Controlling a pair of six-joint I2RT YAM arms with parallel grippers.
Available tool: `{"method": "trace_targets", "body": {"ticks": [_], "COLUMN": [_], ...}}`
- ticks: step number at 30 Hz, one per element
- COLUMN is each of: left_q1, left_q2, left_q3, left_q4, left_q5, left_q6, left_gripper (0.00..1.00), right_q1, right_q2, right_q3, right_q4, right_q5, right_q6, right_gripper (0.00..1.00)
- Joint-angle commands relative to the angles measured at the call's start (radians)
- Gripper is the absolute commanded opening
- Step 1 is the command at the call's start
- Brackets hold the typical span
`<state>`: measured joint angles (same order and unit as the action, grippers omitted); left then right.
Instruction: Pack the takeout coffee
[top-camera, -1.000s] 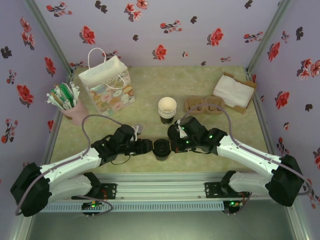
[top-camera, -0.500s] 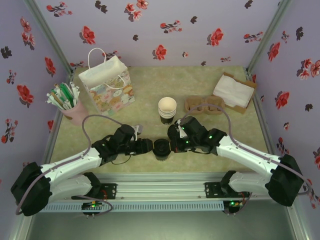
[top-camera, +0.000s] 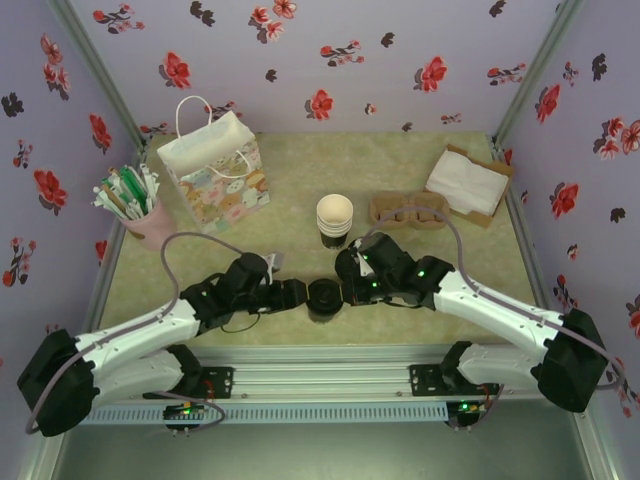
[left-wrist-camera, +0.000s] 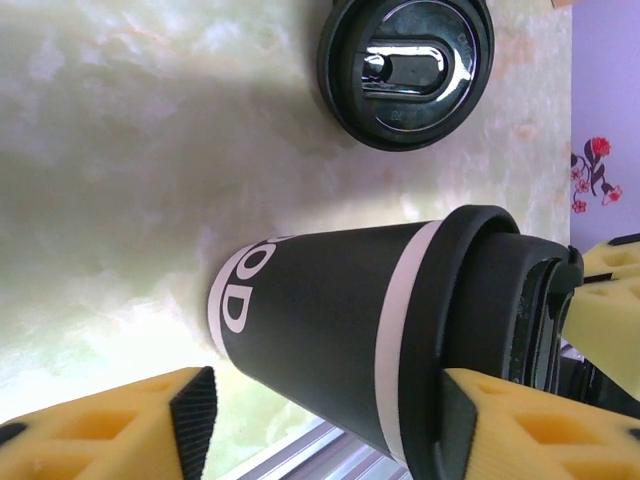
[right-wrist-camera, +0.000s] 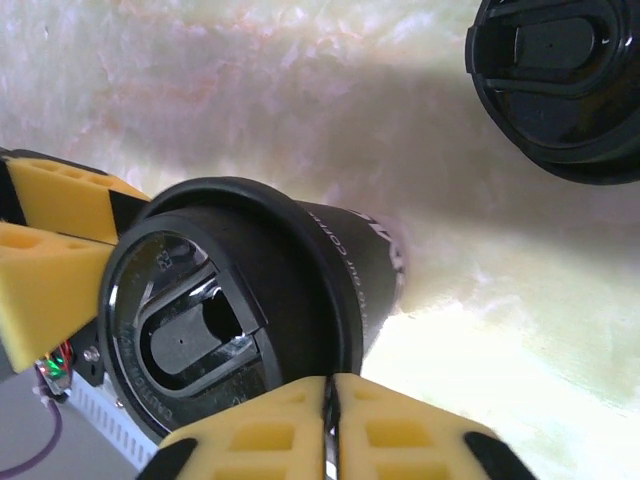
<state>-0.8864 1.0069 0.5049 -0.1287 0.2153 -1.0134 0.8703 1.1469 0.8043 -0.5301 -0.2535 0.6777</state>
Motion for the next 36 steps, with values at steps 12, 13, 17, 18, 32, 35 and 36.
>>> {"method": "trace_targets", "body": {"ticks": [12, 13, 17, 18, 32, 35, 36], "left_q1": [0.017, 0.018, 0.025, 0.028, 0.246, 0.324, 0.350], "left_q2": [-0.125, -0.132, -0.161, -0.165, 0.086, 0.168, 0.196], "left_q3": [0.198, 0.211, 0.282, 0.314, 0.926, 1.036, 1.071], "left_q4": [-0.316, -0.336, -0.441, -0.484, -0.897, -0.918, -0.920], "left_q5": [-0.133, -0.143, -0.188, -0.212, -0.438, -0.432, -0.426], "left_q6": [0.120, 0.129, 0.176, 0.195, 0.609, 0.682, 0.705], "left_gripper": [0.99, 0.99, 0.99, 0.99, 0.99, 0.99, 0.99], "right_q1": [0.004, 0.004, 0.004, 0.003, -0.013, -0.016, -0.016], "right_q2": [-0.092, -0.093, -0.096, -0.097, -0.125, -0.152, -0.160], "right_q3": [0.154, 0.162, 0.192, 0.201, 0.232, 0.215, 0.206], "right_q4": [-0.194, -0.197, -0.217, -0.221, -0.256, -0.264, -0.269], "right_q5": [0.133, 0.135, 0.143, 0.147, 0.189, 0.201, 0.205], "right_q6": [-0.079, -0.082, -0.095, -0.099, -0.126, -0.124, -0.124], "right_gripper": [0.42, 0.43, 0.51, 0.54, 0.94, 0.99, 0.99]}}
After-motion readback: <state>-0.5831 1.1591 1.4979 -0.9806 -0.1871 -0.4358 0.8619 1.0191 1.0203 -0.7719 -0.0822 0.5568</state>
